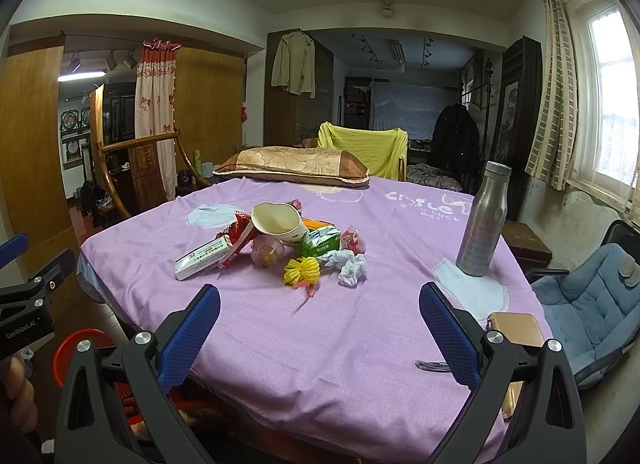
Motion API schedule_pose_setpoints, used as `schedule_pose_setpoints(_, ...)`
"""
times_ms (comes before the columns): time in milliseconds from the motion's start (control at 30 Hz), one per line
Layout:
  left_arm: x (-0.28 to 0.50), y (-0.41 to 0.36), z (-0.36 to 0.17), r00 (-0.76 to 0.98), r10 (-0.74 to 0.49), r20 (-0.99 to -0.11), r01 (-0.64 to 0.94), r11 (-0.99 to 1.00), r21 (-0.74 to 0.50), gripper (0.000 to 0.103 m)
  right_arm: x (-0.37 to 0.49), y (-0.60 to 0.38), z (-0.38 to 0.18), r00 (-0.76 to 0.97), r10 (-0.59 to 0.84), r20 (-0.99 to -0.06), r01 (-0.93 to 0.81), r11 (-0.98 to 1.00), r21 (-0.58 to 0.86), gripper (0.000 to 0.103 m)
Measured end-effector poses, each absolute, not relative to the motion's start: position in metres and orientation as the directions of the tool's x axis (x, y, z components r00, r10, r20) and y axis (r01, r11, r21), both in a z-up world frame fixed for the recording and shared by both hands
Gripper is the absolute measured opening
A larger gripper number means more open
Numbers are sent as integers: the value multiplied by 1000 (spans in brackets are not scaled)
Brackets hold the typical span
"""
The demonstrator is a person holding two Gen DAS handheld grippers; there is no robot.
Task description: Collect trash
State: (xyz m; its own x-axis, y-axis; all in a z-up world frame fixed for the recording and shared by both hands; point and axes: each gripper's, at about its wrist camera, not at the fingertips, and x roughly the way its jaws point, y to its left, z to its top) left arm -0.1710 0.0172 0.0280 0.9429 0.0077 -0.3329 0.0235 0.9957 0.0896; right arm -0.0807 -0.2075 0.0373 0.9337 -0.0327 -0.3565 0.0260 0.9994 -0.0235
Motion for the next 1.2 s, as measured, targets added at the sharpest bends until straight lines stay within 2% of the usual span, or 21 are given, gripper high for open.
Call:
schedule_pose_setpoints(700,-169,18,22,938,11,-345,23,996,92,96,-84,-207,36,931,-33,-365,25,999,-27,97)
schedule_pose_setpoints(1200,-134,19,-5,898,45,-437,7,993,116,96,-53,-207,21,898,-28,-439,14,999,-37,97)
